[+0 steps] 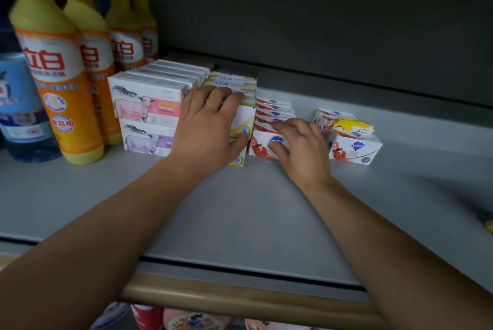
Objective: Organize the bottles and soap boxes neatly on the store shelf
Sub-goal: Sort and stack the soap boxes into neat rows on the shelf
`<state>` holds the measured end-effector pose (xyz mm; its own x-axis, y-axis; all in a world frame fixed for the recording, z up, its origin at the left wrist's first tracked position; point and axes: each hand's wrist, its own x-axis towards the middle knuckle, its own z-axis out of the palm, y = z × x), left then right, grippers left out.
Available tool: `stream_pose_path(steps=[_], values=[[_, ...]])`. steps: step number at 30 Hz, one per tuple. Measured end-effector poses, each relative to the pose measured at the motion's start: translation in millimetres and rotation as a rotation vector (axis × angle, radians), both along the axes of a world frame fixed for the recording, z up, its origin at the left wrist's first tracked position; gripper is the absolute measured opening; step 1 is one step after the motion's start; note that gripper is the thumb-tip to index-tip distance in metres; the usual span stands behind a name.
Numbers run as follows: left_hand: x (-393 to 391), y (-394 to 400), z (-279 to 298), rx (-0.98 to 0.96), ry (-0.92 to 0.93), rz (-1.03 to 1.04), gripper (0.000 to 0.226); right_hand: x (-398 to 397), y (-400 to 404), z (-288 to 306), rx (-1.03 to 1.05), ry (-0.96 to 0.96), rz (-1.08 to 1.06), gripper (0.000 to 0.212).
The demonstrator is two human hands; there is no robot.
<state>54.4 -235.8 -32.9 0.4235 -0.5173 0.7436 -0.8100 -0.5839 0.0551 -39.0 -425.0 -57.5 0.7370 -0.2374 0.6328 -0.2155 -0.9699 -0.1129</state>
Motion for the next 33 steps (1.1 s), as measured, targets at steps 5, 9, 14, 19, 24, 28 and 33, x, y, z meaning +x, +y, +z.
stream_pose_path(steps=[5, 9, 14, 19, 24, 28, 33], values=[[-0.3, -0.4, 0.7, -0.001, 0.0, -0.004, 0.063, -7.9, -8.5, 6.6, 0.049, -0.024, 0.003, 0.043], [-0.4, -1.4, 0.6, -0.027, -0.006, -0.019, 0.063, -33.8, -48.6, 19.6, 0.183, -0.129, -0.16, 0.044], [1.1, -2.3, -2.4, -0.038, -0.042, -0.021, 0.061, -63.1, -90.9, 6.1, 0.136, 0.292, -0.478, 0.065], [1.4, -2.4, -3.2, -0.036, -0.048, -0.017, 0.062, -69.7, -87.1, 1.3, -0.007, 0.148, -0.487, 0.055], [-0.9, -1.8, -1.0, -0.009, -0.033, 0.008, 0.064, -88.7, -76.0, 20.1, -0.022, 0.197, -0.453, 0.048], [-3.2, -1.2, 5.3, 0.096, -0.019, 0.047, 0.065, -105.1, -43.8, 33.0, 0.055, 0.088, -0.287, 0.047], [-14.4, 5.4, 31.9, 0.229, 0.007, 0.127, 0.067, -112.0, 6.8, 51.9, 0.16, 0.059, -0.034, 0.048]])
